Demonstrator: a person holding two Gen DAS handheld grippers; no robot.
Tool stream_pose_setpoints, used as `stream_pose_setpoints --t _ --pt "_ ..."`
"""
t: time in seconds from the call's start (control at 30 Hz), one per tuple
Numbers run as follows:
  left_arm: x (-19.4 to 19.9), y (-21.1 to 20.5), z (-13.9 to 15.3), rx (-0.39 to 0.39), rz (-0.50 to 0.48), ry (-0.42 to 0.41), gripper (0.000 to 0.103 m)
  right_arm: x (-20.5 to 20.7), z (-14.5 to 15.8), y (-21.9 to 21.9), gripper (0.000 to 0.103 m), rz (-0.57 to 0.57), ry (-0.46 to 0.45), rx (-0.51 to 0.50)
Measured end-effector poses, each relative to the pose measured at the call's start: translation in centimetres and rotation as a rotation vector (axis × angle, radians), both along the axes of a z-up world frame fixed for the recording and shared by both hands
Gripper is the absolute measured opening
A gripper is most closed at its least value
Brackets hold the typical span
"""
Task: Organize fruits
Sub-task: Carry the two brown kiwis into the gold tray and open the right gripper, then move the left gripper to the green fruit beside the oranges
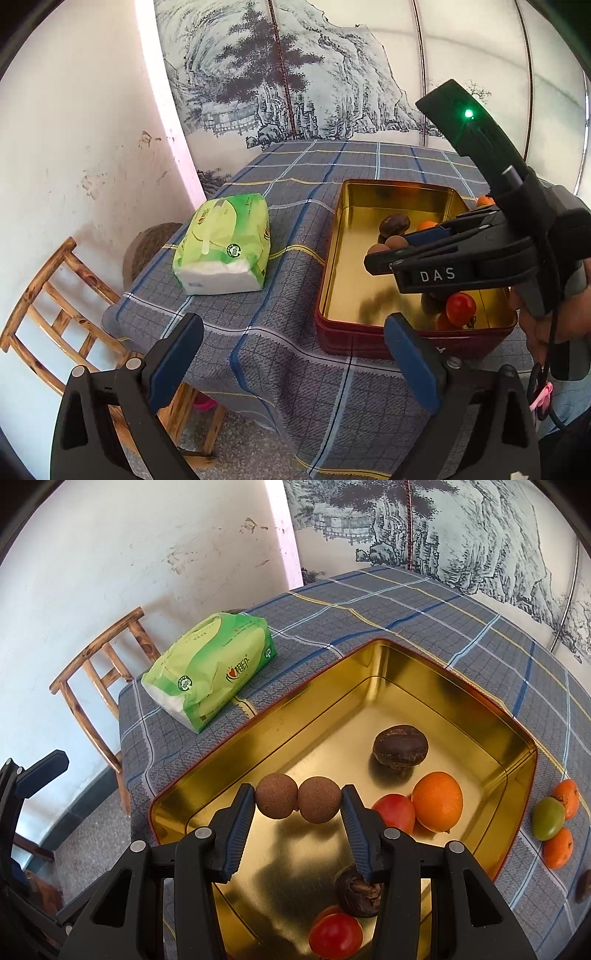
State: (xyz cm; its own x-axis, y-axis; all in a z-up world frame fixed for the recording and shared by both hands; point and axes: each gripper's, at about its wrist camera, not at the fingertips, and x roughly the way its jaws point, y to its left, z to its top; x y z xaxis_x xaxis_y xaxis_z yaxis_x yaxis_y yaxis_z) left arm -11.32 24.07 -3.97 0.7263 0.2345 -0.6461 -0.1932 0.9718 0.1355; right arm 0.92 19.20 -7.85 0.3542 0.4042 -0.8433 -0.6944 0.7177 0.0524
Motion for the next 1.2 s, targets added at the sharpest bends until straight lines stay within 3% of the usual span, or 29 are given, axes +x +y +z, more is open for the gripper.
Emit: stream_pose_setpoints --t 0.5,1.2 --pt "0.1 0.0 -0.3 0.004 0.002 0.009 0.097 0.5 0.2 0.0 0.049 -0.014 -0.003 0.039" --pt "0.0 -0.6 -0.1 0.033 -0.001 0.010 0.097 -0.3 2.9 -3.1 0.055 -0.051 -0.037 0.198"
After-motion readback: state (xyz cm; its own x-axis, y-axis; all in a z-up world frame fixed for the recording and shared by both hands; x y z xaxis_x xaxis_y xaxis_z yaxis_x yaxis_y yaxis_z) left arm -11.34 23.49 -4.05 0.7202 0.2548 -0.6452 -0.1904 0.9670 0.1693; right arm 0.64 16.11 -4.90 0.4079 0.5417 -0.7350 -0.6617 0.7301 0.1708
